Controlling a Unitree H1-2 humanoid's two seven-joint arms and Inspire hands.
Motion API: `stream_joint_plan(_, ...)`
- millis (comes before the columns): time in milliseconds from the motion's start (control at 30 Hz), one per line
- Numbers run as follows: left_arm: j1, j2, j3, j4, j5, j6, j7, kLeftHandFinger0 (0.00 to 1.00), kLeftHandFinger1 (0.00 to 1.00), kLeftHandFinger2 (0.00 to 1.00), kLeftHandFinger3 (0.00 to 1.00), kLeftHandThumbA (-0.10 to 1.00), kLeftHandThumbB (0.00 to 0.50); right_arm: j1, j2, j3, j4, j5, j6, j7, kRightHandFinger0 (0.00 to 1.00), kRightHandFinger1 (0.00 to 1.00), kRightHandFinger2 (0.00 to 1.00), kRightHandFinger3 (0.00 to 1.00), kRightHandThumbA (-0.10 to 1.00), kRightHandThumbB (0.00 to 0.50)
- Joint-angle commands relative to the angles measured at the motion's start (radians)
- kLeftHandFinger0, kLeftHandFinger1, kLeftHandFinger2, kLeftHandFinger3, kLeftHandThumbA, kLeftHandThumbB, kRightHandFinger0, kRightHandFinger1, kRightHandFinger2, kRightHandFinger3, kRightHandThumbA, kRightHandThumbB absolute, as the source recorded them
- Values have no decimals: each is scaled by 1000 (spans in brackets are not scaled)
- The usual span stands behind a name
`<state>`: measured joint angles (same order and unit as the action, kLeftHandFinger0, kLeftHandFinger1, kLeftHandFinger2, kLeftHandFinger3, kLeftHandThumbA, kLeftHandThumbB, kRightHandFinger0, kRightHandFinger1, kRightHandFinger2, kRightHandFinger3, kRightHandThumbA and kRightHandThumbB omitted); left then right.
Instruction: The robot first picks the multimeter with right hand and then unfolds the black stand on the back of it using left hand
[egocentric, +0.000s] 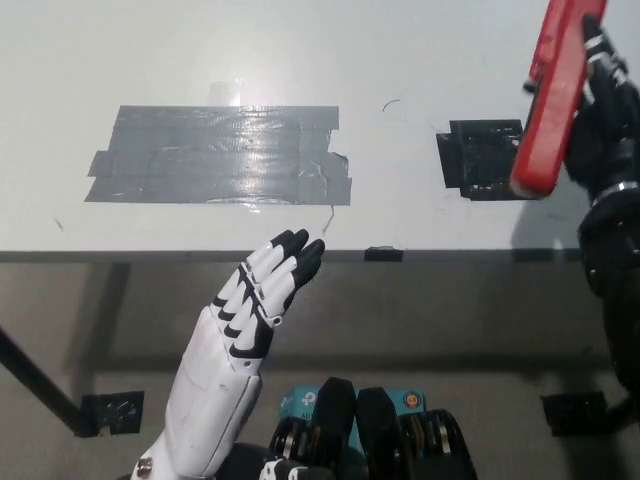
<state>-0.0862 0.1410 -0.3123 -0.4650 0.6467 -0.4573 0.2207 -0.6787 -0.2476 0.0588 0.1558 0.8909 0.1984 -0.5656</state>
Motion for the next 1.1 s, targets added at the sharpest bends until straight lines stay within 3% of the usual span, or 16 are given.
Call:
stream_joint_plan(0, 47, 31, 15, 26, 74, -13, 176, 1000, 1000, 1000, 1000, 1000, 307, -458, -156, 360, 461, -852, -225, -35, 0, 423, 861, 1000, -100, 142)
stream_joint_plan(133, 43, 33, 22, 31, 69, -13, 172, 1000, 1000, 1000, 1000, 1000, 289, -514, -155, 452, 574, -924, -230, -82, 42, 523, 932, 1000, -100, 157)
stream_joint_plan(200, 46, 33, 28, 31, 62, -13, 165, 1000, 1000, 1000, 1000, 1000, 297, -526, -152, 470, 593, -930, -226, -86, 32, 495, 906, 1000, -100, 150)
stream_joint_plan(233, 47, 33, 28, 33, 60, -13, 161, 1000, 1000, 1000, 1000, 1000, 300, -534, -149, 484, 616, -935, -233, -96, 1, 399, 838, 1000, -100, 164)
stream_joint_plan(267, 48, 35, 26, 35, 58, -13, 161, 1000, 1000, 1000, 1000, 1000, 303, -541, -145, 498, 642, -940, -244, -102, 0, 386, 849, 1000, -100, 163)
stream_joint_plan(467, 75, 29, 16, 46, 78, -13, 176, 1000, 1000, 1000, 1000, 1000, 289, -561, -130, 546, 706, -947, -263, -126, 5, 462, 877, 955, -100, 159)
stream_joint_plan(700, 79, 36, 17, 53, 89, -13, 183, 1000, 1000, 1000, 1000, 1000, 277, -584, -130, 569, 731, -953, -280, -138, 9, 495, 922, 969, -100, 163)
stream_joint_plan(833, 81, 38, 14, 54, 91, -13, 185, 1000, 1000, 1000, 1000, 1000, 278, -592, -121, 571, 766, -940, -309, -137, 74, 518, 883, 896, -100, 203)
stream_joint_plan(867, 78, 38, 13, 57, 86, -13, 187, 1000, 1000, 1000, 1000, 1000, 278, -593, -133, 581, 750, -910, -265, -29, 528, 938, 1000, 1000, 171, 266)
stream_joint_plan(900, 74, 38, 12, 59, 86, -13, 188, 1000, 1000, 1000, 1000, 1000, 278, -599, -158, 624, 712, -909, -168, 100, 977, 1000, 1000, 1000, 433, 385)
stream_joint_plan(933, 73, 38, 13, 59, 86, -13, 189, 1000, 1000, 1000, 1000, 1000, 277, -601, -174, 649, 677, -907, -100, 177, 1000, 1000, 1000, 1000, 484, 381)
stream_joint_plan(967, 73, 38, 13, 59, 84, -13, 189, 1000, 1000, 1000, 1000, 1000, 277, -604, -186, 672, 656, -898, -37, 247, 1000, 1000, 1000, 1000, 543, 426)
stream_joint_plan(1033, 68, 36, 12, 64, 99, -13, 207, 1000, 1000, 1000, 1000, 1000, 270, -612, -184, 698, 702, -883, 2, 326, 1000, 1000, 1000, 1000, 476, 493)
stream_joint_plan(1067, 66, 36, 11, 65, 99, -13, 212, 1000, 1000, 1000, 1000, 1000, 268, -608, -178, 705, 739, -874, 4, 357, 1000, 1000, 1000, 1000, 456, 498)
